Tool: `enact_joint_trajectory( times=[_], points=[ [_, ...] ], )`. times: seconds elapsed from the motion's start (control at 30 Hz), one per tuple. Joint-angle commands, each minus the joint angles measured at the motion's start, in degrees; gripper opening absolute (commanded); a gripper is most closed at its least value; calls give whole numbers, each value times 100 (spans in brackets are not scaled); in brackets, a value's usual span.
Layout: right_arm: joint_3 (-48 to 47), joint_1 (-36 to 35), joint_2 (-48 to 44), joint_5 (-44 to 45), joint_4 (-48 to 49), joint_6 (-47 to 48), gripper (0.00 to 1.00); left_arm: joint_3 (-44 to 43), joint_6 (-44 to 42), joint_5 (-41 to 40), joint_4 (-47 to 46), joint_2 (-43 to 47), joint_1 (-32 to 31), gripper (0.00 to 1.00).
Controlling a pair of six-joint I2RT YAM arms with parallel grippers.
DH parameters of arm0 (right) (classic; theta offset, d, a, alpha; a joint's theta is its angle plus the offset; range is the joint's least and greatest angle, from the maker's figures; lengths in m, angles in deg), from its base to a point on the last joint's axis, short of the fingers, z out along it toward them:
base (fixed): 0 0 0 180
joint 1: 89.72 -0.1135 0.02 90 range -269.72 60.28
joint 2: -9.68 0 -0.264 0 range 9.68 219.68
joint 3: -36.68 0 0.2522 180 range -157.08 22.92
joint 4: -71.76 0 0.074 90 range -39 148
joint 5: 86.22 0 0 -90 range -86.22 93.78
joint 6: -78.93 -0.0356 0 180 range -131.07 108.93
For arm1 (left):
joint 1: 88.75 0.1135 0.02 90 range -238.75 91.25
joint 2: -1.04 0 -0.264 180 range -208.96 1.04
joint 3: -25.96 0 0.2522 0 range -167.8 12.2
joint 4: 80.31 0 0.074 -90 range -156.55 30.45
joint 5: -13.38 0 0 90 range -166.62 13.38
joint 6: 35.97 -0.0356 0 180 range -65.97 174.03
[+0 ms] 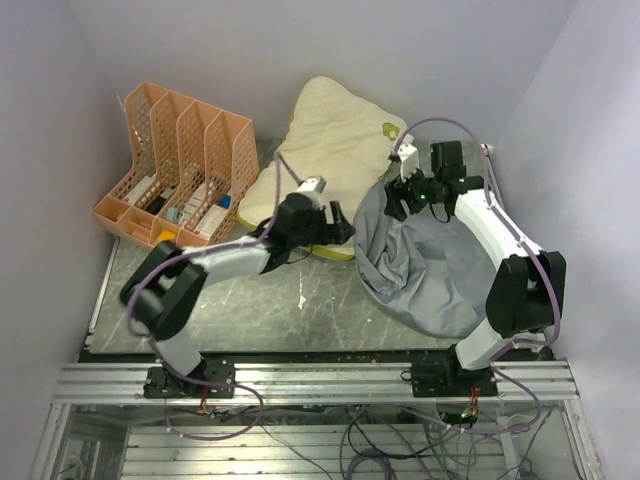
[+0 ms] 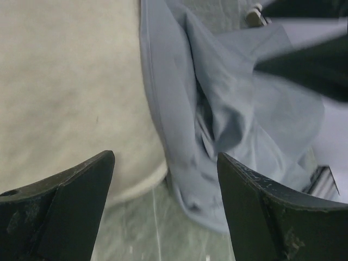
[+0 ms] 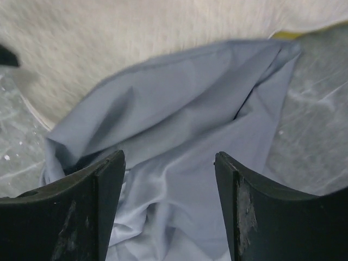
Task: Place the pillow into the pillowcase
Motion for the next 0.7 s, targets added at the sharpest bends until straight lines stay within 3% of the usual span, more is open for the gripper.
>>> enact_joint_trajectory(
  times=[0.0,0.13,0.2,0.27,0.33,0.4,0.57,0.67],
  points=[
    [471,-49,95,450,48,-68,67,-1286,3,-327,80,-1172,-152,88],
    [777,-89,283,671,51,53,66,-2195,7,-190,473,-2036,-283,83],
    [978,-85,324,743,76,116,62,-2322,52,-10,476,-2286,-303,73],
    [1132,-42,220,764,105,161,42,-2309,85,103,432,-2387,-303,59],
    [1180,105,-71,848,119,220,16,-2162,99,190,363,-2256,-288,33],
    [1167,426,-481,1075,177,299,1,-1844,113,118,203,-1826,-248,9],
    [1052,1370,-1364,1406,75,705,0,-1045,-74,-86,448,-278,-264,7],
    [1487,1728,-1712,1524,101,945,0,-406,-24,101,544,335,-302,7]
  ],
)
